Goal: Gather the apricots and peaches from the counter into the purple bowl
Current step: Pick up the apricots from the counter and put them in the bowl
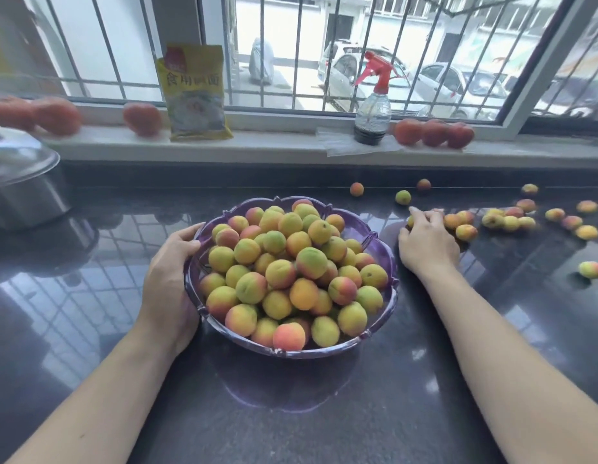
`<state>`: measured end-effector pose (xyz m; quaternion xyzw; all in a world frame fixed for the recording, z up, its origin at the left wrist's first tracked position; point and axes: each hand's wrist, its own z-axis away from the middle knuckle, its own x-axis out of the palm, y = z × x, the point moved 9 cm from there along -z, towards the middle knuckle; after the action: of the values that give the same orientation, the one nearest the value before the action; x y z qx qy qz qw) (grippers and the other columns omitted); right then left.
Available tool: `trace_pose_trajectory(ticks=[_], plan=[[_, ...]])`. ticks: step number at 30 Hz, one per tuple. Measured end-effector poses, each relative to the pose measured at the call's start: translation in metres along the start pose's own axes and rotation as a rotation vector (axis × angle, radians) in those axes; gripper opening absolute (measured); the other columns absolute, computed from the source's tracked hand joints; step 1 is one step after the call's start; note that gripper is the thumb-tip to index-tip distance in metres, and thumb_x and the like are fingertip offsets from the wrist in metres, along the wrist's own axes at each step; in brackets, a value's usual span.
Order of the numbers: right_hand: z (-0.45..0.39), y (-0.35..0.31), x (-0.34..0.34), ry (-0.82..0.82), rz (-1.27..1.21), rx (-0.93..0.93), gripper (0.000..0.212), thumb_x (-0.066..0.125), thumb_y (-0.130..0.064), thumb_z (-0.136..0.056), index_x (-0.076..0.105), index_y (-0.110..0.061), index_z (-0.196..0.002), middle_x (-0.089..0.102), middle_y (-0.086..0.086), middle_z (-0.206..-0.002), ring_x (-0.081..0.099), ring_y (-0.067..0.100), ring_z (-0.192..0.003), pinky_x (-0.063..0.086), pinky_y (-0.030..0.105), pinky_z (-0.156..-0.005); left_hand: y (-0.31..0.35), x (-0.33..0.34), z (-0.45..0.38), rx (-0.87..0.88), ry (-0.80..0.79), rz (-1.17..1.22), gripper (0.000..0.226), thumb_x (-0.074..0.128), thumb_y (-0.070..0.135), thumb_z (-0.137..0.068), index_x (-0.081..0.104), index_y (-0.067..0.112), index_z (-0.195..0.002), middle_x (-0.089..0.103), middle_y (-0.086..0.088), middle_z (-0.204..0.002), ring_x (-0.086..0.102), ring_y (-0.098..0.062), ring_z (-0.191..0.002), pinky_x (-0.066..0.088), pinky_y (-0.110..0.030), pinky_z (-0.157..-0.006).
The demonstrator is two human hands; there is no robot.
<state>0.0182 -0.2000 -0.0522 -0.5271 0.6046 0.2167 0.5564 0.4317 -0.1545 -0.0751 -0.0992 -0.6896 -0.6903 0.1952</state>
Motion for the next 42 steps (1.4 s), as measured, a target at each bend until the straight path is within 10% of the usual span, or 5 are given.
trace_pose_trajectory(ticks=[10,30,35,42], plan=[[-0.009,0.005,-0.002,0.081,0.013,0.067,0.023,0.050,-0.023,-0.103,0.057,-0.012,-0.122,0.057,0.019,-0.128,0.059,0.043,-0.111,0.047,0.043,-0.087,0.001,0.002,0.002,0.003,-0.006,0.000,0.031,0.044,0.012,-0.104,0.073,0.013,-0.116,0.080,-0.014,-0.111,0.077,-0.028,-0.101,0.060,-0.041,-0.085],[0.017,-0.034,-0.008,-0.488,-1.591,-0.025,0.029,0.062,-0.014,-0.093,0.065,-0.011,-0.122,0.071,0.010,-0.113,0.067,0.024,-0.104,0.055,0.037,-0.094,-0.001,-0.003,-0.002,0.005,-0.005,-0.015,0.032,0.049,0.015,-0.101,0.071,0.010,-0.123,0.077,-0.020,-0.119,0.074,-0.036,-0.112,0.058,-0.051,-0.098],[0.034,-0.067,-0.027,-0.616,-1.443,-0.228,0.039,0.089,-0.032,-0.073,0.074,-0.019,-0.107,0.072,0.007,-0.113,0.065,0.022,-0.109,0.050,0.036,-0.098,-0.002,-0.007,-0.005,0.010,0.002,-0.013,0.035,0.052,0.019,-0.097,0.071,0.009,-0.125,0.075,-0.022,-0.123,0.068,-0.045,-0.123,0.052,-0.062,-0.109],[0.058,-0.096,-0.035,-0.546,-0.848,-0.406,0.019,0.078,-0.017,-0.088,0.074,-0.018,-0.106,0.074,0.000,-0.106,0.069,0.016,-0.107,0.054,0.042,-0.099,-0.004,-0.008,-0.006,-0.008,0.009,-0.033,0.032,0.047,0.014,-0.102,0.071,0.010,-0.124,0.076,-0.021,-0.120,0.072,-0.041,-0.116,0.055,-0.059,-0.105]])
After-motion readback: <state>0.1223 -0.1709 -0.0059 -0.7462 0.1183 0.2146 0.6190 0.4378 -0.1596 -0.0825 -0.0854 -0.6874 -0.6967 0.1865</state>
